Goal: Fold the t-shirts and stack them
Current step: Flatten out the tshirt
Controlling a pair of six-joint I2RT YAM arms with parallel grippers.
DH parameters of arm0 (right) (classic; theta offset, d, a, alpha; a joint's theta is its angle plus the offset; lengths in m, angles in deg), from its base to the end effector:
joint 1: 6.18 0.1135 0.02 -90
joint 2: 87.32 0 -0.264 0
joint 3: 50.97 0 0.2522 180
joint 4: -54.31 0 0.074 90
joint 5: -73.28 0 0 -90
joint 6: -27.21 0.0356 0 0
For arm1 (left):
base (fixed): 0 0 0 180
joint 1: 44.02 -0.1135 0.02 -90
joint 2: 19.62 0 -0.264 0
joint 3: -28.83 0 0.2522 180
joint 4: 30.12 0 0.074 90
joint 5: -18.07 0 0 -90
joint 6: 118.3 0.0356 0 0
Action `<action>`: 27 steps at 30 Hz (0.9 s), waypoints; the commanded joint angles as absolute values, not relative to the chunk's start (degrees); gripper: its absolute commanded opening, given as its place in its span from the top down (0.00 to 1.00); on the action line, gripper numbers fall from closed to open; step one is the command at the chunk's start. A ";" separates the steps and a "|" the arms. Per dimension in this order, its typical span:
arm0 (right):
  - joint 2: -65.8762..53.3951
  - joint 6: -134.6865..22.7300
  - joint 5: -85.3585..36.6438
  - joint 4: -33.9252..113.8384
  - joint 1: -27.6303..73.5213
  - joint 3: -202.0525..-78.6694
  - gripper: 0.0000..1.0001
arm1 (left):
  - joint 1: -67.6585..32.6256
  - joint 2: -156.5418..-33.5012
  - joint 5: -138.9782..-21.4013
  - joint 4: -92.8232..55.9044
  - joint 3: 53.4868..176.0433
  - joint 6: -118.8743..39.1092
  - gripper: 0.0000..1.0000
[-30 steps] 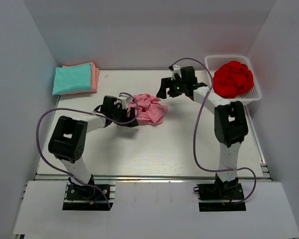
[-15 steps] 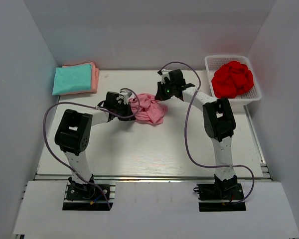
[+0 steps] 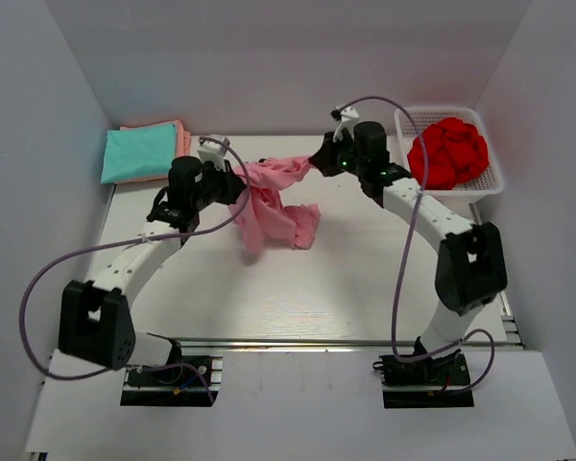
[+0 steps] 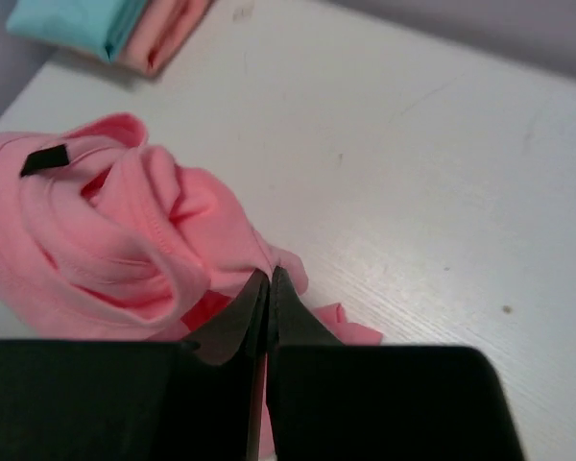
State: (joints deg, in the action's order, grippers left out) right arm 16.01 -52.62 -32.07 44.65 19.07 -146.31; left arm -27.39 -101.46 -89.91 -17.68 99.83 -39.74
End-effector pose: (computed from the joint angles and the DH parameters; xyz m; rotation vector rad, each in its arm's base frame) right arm 0.3884 0.1936 0.3025 -0.4382 1.8730 0.6716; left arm 0.3124 -0.1048 0.2848 0.2985 1.9878 -0.6261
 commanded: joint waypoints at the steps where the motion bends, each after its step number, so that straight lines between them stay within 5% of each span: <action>1: 7.35 -51.45 -25.16 50.31 18.87 -144.18 1.00 | -27.40 -93.72 -82.40 -17.33 98.85 -39.90 1.00; 16: -16.29 -59.88 -10.91 48.82 18.95 -144.18 1.00 | -28.46 -75.88 -68.42 -9.68 107.63 -34.55 1.00; 27: -29.39 -61.48 -22.43 48.46 18.96 -145.50 1.00 | -27.93 -65.06 -85.55 -6.43 116.51 -32.43 1.00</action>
